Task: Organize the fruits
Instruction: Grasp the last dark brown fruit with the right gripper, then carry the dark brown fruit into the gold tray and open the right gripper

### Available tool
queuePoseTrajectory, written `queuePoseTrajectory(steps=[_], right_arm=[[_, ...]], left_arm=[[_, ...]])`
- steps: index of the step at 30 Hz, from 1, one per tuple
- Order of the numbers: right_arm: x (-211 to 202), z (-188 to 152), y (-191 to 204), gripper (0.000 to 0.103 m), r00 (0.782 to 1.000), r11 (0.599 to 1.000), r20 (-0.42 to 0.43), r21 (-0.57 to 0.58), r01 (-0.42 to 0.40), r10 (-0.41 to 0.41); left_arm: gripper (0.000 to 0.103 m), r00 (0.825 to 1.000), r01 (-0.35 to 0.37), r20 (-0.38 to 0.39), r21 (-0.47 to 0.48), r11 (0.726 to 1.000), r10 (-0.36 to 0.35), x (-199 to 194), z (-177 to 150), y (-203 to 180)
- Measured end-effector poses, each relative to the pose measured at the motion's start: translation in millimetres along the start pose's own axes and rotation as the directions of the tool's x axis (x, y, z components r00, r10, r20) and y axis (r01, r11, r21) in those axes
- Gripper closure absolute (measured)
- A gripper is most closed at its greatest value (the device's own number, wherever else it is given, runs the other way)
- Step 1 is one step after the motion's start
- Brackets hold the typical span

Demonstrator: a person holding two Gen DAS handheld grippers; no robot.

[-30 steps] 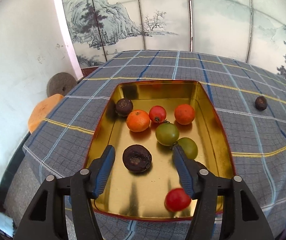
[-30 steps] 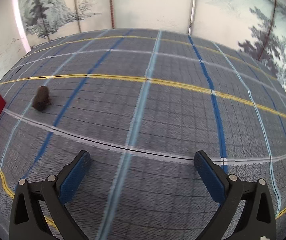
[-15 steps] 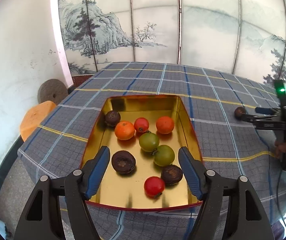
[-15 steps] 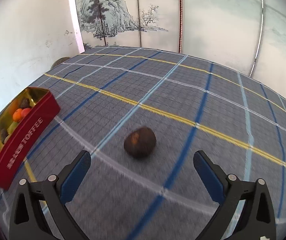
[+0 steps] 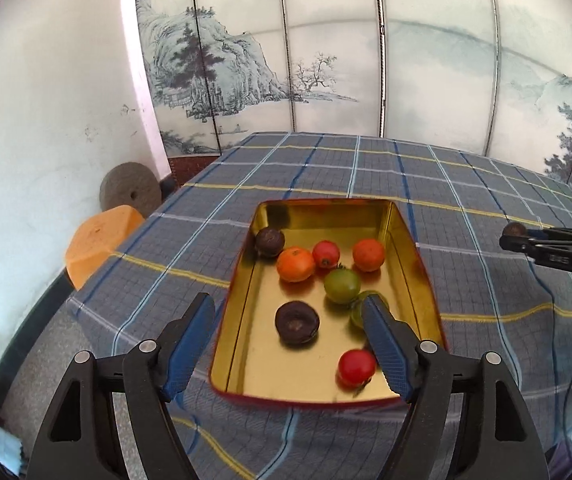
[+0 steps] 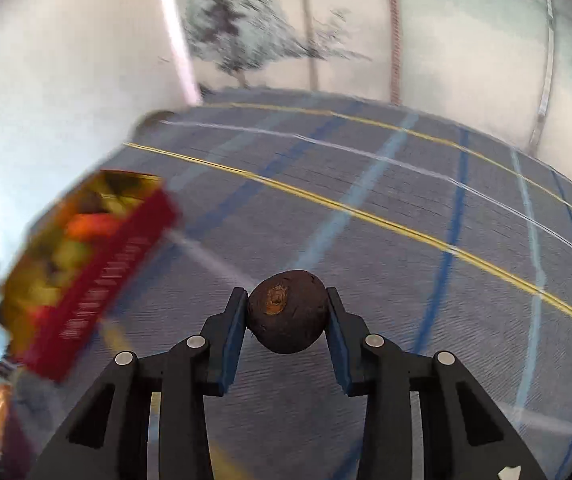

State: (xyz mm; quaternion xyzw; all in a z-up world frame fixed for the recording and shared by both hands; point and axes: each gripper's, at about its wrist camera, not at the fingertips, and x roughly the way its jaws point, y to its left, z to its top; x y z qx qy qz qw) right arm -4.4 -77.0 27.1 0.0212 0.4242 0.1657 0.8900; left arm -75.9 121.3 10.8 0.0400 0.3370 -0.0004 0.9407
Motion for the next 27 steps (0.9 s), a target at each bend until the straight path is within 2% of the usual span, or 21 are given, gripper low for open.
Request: queuePoseTrajectory(steps=[3, 8, 14, 23, 27], right_arm=[[-15.2, 3.9, 38.2, 0.068, 0.995, 0.995, 0.026, -0.035, -0.096, 0.097], [-16.0, 20.2, 107.1, 0.068, 0.967, 0.962, 0.021, -0.114, -0.249, 0.253], [6.6, 27.4, 157.4, 0.067, 0.955, 0.942, -0.028, -0.159, -0.297, 0.296], [39.9, 38.8, 179.7, 0.067, 0.948, 0.939, -0.083, -0.131, -0.317, 0.308], [53.0, 41.5, 190.7, 0.066, 0.946, 0.938, -0.101, -0.13, -0.32, 0.309]], left_arm=[[0.027, 1.0, -0.018, -0.001, 0.01, 1.0, 0.018, -6.5, -3.9, 1.0], [0.024, 0.999, -0.045, 0.029, 0.04, 0.998, 0.044, -20.0, -5.4, 0.1], [0.021, 0.998, -0.052, 0.049, 0.03, 0.998, 0.05, -30.3, -6.0, 7.5], [0.01, 0.996, -0.048, 0.075, 0.025, 0.999, 0.046, -37.6, -7.2, 18.1], [0.005, 0.997, -0.054, 0.064, 0.029, 0.998, 0.052, -38.0, -7.6, 18.6]])
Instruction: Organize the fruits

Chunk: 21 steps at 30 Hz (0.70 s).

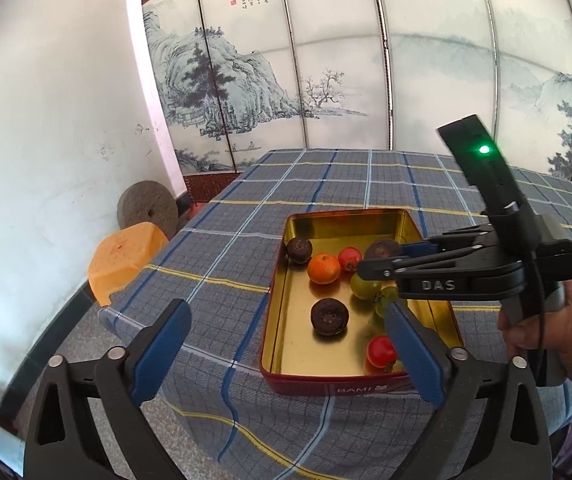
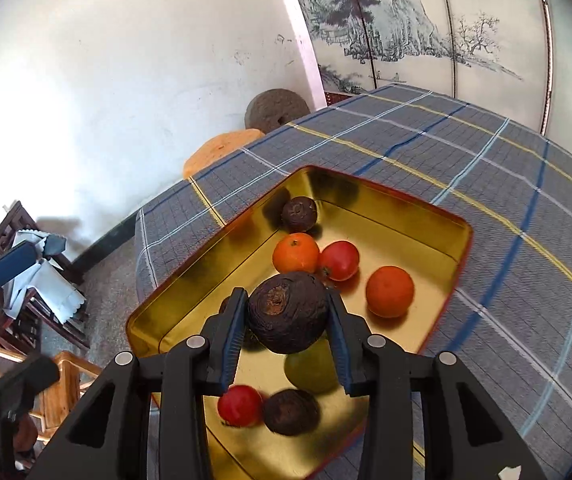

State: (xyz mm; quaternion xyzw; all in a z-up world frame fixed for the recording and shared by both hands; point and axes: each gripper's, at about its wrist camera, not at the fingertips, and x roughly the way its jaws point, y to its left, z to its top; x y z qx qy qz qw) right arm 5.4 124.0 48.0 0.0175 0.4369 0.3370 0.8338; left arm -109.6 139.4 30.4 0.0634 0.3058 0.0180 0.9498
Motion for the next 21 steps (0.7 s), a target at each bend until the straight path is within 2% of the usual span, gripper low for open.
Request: queuePoseTrajectory(steps=[11, 15, 19, 21], right_arm=[[18.7, 8.8, 11.8, 0.065, 1.0, 0.999, -0.012, -0.022, 0.024, -0.024], [1.3, 10.2, 13.6, 0.049, 0.999, 1.0, 0.049, -0.016, 0.01, -0.01], [-33.9, 0.9, 20.2, 0.035, 0.99, 0.998, 0.134, -0.043, 0.038, -0.032], [-48.7, -4.6, 23.2, 0.031, 0.985, 0.997, 0.168, -0.055, 0.056, -0.046]], left_arm=[[0.004, 1.0, 0.027, -0.004, -0.018, 0.999, -0.027, -3.2, 1.1, 3.6], [0.004, 0.999, 0.045, -0.004, -0.028, 0.999, -0.045, -3.5, 2.6, 5.2], [0.004, 0.998, 0.066, 0.008, -0.045, 0.997, -0.066, -8.0, 6.2, 9.2], [0.004, 0.997, 0.078, 0.016, -0.052, 0.996, -0.077, -10.9, 8.1, 9.7]])
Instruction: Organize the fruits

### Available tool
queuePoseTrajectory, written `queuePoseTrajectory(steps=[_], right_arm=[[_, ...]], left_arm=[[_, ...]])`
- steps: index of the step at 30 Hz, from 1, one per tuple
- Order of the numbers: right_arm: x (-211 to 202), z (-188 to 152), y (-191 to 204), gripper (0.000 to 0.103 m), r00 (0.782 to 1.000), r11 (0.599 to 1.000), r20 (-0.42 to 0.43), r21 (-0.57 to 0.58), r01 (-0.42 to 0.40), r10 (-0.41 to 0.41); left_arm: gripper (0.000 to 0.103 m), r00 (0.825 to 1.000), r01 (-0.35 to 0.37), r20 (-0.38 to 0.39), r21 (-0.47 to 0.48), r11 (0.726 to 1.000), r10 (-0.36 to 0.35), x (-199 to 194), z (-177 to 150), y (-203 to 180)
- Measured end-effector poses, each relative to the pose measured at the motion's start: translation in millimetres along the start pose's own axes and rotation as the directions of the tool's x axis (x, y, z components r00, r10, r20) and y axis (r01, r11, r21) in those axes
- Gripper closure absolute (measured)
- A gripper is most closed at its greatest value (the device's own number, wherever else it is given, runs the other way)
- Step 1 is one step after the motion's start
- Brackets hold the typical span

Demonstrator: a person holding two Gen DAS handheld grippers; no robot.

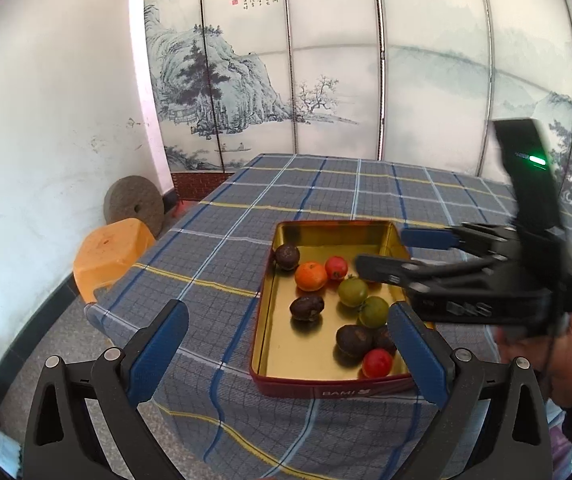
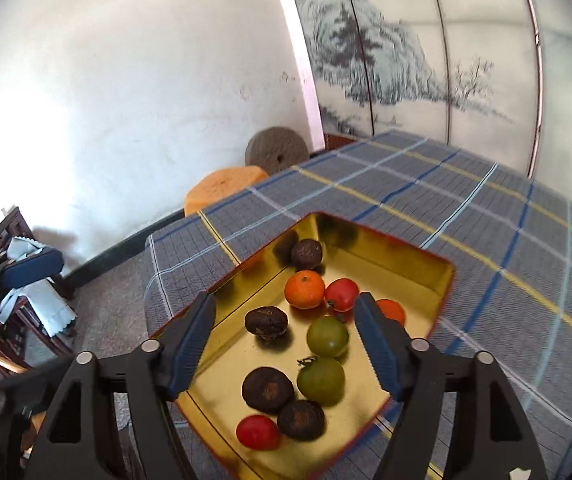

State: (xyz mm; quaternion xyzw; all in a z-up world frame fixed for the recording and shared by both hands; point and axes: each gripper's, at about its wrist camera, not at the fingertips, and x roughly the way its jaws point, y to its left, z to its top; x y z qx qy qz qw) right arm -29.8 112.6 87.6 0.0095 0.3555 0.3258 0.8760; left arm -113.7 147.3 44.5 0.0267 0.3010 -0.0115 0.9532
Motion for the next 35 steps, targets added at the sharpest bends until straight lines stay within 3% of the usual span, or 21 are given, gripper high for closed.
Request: queuePoseTrajectory(steps=[7, 15, 21, 24, 30, 32, 35], right_arm=[[-57.5, -14.4, 1.9, 0.025, 0.995, 0.998, 0.087, -0.027, 0.051, -0.048], [-89.9, -32.0, -6.3, 0.022, 0.989, 0.995, 0.117, -0.031, 0.099, -0.094], [-106.4, -47.2, -38.7, 0.015, 0.985, 0.992, 0.118, 0.021, 0.126, -0.128], [-110.9, -56.6, -73.2, 0.014, 0.977, 0.981, 0.096, 0.054, 0.187, -0.192], [-111.6, -86.2, -179.9, 0.014, 0.92, 0.91, -0.058, 0.135, 0.392, -0.387], [-111.9, -99.5, -222.0, 0.014, 0.873, 0.859, -0.136, 0.159, 0.486, -0.468], [-114.6, -112.5, -265.7, 0.008, 0.838, 0.819, -0.201, 0.192, 0.541, -0.507]], left_arm=[[0.003, 1.0, 0.006, 0.025, 0.014, 1.0, -0.006, -13.5, 6.1, -8.4], [0.0, 0.999, 0.038, 0.024, 0.009, 0.999, -0.038, -27.2, 14.6, -20.0], [0.0, 1.0, 0.007, -0.001, 0.04, 0.999, -0.007, -26.9, 16.9, -40.5], [0.0, 1.0, 0.004, -0.019, 0.07, 0.998, -0.003, -22.3, 19.4, -54.1], [0.0, 1.0, -0.005, -0.021, 0.07, 0.998, 0.007, -14.8, 26.7, -67.6], [0.0, 1.0, -0.013, -0.024, 0.074, 0.997, 0.015, -11.2, 29.7, -73.6], [0.0, 0.999, -0.028, -0.042, 0.085, 0.996, 0.032, -4.5, 33.8, -81.4]])
